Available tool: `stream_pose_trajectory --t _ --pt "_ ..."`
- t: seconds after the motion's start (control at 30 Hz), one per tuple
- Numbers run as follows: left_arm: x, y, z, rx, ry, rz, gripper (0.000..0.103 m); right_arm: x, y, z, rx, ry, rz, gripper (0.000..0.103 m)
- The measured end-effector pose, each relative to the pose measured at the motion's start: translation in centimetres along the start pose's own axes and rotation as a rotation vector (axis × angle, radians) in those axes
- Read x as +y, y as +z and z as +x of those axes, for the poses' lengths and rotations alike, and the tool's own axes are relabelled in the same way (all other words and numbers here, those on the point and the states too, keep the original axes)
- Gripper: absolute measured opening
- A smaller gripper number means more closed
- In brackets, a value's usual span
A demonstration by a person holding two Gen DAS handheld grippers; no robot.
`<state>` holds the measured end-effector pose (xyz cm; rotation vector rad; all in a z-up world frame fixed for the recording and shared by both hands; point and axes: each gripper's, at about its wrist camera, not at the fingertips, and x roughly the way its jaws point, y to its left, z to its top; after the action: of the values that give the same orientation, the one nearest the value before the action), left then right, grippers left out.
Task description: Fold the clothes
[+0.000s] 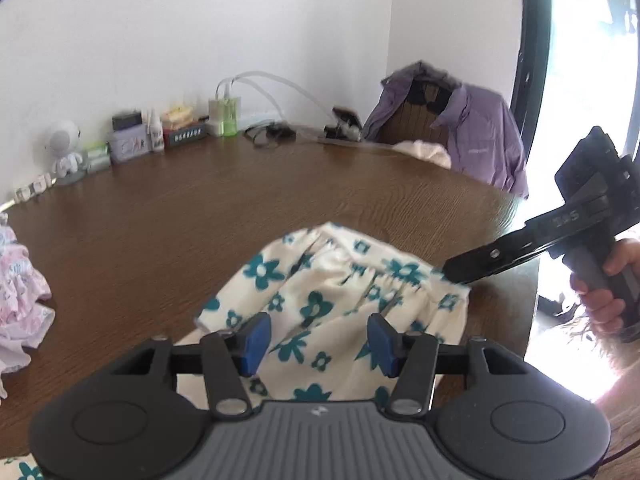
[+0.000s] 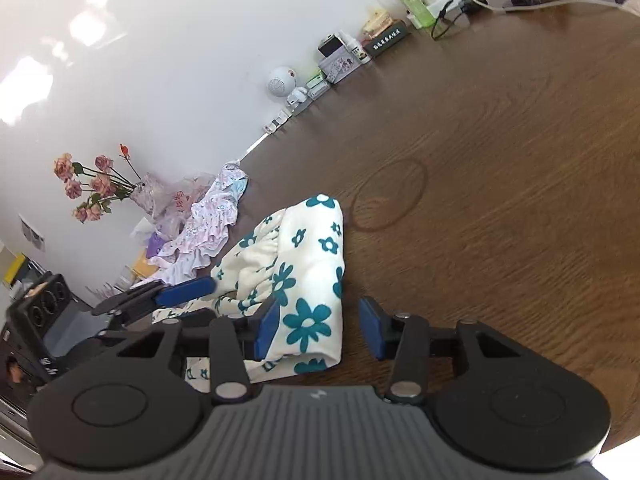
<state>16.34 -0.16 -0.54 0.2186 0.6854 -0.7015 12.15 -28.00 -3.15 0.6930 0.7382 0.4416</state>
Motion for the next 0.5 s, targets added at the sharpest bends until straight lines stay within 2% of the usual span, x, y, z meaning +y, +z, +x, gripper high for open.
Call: stream_pose_trajectory --t 0.13,0.27,0.4,0.5 --pt "1.2 -0.9 0.2 -0.017 -0.036 -0.059 0.043 0.5 -0.5 1.2 0.005 0.026 0.013 0.047" --pt "1.5 -1.3 0.0 -0.032 -0.045 -0.074 0.044 1.1 -0.7 2.1 0.002 0.022 0.023 0.043" --pt "1.6 -0.9 -1.9 -0.081 -0.058 -0.092 0.047 0.9 -0.9 2.5 -0.007 0.012 0.058 0.025" --pt "-0.1 -0.3 -4.5 -0.171 -0.133 -0.026 0.062 0.8 -0.9 2.4 -0.011 0.008 0.064 0.021"
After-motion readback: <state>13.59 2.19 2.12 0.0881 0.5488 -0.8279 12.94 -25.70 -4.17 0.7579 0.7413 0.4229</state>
